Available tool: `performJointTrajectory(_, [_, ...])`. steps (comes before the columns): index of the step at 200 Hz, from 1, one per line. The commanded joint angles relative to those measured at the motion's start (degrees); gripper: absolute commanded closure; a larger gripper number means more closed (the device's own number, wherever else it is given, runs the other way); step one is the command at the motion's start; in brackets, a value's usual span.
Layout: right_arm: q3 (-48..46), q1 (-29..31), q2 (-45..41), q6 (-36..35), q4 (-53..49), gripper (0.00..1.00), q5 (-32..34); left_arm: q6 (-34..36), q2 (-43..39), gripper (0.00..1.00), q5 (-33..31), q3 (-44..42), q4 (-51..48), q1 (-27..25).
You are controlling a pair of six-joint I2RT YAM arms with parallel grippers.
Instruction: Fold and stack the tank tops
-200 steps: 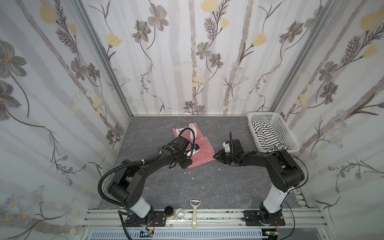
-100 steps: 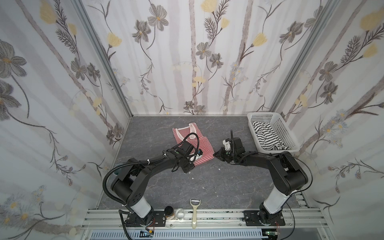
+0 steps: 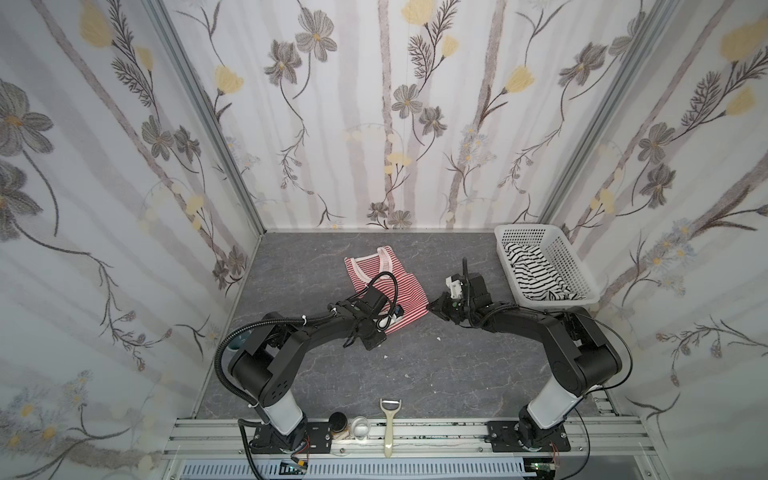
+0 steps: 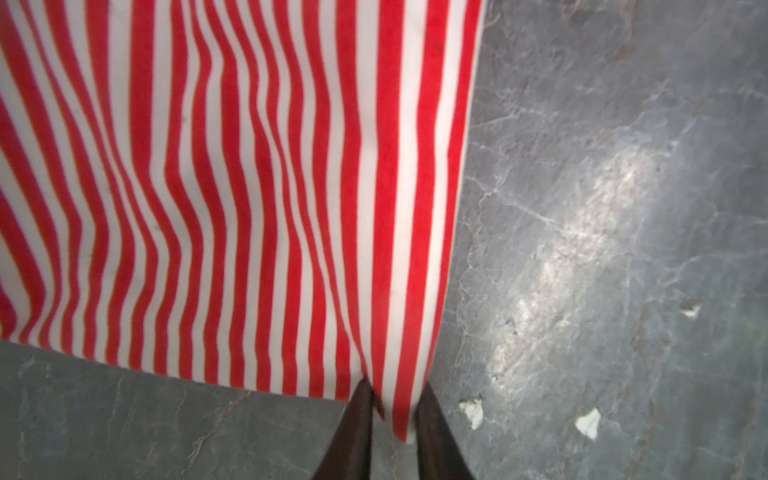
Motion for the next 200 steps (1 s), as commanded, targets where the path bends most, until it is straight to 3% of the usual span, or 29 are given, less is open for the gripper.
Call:
performJointTrajectory(1, [0.7, 0.0, -0.7, 0.5, 1.5, 1.0, -0.8, 0.7, 0.5, 0.88, 1.1, 0.4, 0.3, -0.1])
performJointTrajectory(30, [0.5, 0.0, -1.1, 0.5, 1.3, 1.0, -0.8, 0.5, 1.1, 0.9, 1.2, 1.1, 0.4, 0.0])
performJointTrajectory(52, [0.1, 0.0, -1.9, 0.4, 1.2, 1.0, -0.7, 0.6, 0.8, 1.0, 2.2, 1.4, 0.4, 0.0])
performJointTrajectory(78, [-0.8, -0.3, -3.7, 0.2, 0.6, 1.0, -0.6, 0.7, -1.4, 1.0, 4.9, 2.1, -0.1, -0.1])
performJointTrajectory(119, [-6.0, -0.7, -10.2, -0.7, -2.2, 1.0, 1.0, -1.3, -4.3, 1.0, 15.4, 4.9, -4.4, -2.8])
performJointTrajectory(152, [-11.0, -2.2, -21.4, -0.2, -6.1, 1.0, 2.7, -0.4, -4.9, 1.0, 22.6, 6.8, -9.5, -6.9])
performJointTrajectory(200, [-7.6, -4.7, -36.4, -2.0, -19.8, 1.0, 6.0, -0.1, -5.3, 1.0, 35.8, 13.3, -16.4, -7.7])
